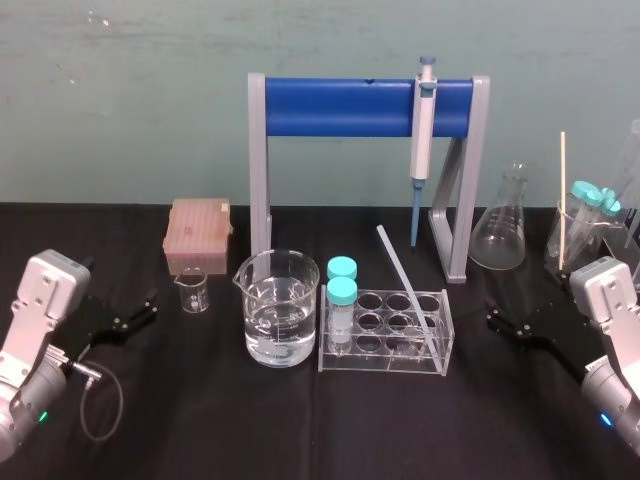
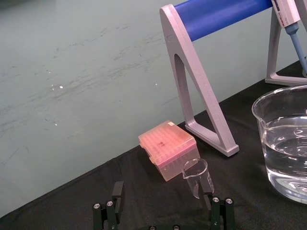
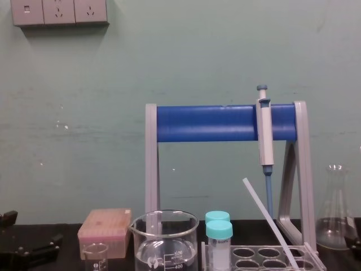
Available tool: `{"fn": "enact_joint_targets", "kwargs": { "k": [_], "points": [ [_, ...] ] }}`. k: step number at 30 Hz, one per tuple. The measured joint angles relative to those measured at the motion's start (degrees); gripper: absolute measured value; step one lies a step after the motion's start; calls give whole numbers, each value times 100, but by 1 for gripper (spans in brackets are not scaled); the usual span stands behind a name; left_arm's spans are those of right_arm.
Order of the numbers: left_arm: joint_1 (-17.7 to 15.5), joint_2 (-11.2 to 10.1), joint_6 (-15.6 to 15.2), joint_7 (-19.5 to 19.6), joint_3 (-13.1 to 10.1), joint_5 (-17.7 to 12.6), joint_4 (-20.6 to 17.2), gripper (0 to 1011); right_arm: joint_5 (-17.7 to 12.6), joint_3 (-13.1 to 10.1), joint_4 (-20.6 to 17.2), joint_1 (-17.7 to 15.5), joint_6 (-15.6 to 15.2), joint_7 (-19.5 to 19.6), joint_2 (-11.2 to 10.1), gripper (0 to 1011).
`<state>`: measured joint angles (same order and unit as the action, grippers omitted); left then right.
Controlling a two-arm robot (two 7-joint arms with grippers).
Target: Pick up the stirring rod with one hand, then place it down.
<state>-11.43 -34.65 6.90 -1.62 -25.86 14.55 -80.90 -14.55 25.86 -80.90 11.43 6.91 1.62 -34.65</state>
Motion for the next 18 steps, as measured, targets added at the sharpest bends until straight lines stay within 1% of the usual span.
{"fn": "enact_joint_targets", "kwargs": {
  "k": [18],
  "points": [
    [0,0,0,0,0,0,0,1000,0,0,0,0,0,0,0,1003]
  ]
}}
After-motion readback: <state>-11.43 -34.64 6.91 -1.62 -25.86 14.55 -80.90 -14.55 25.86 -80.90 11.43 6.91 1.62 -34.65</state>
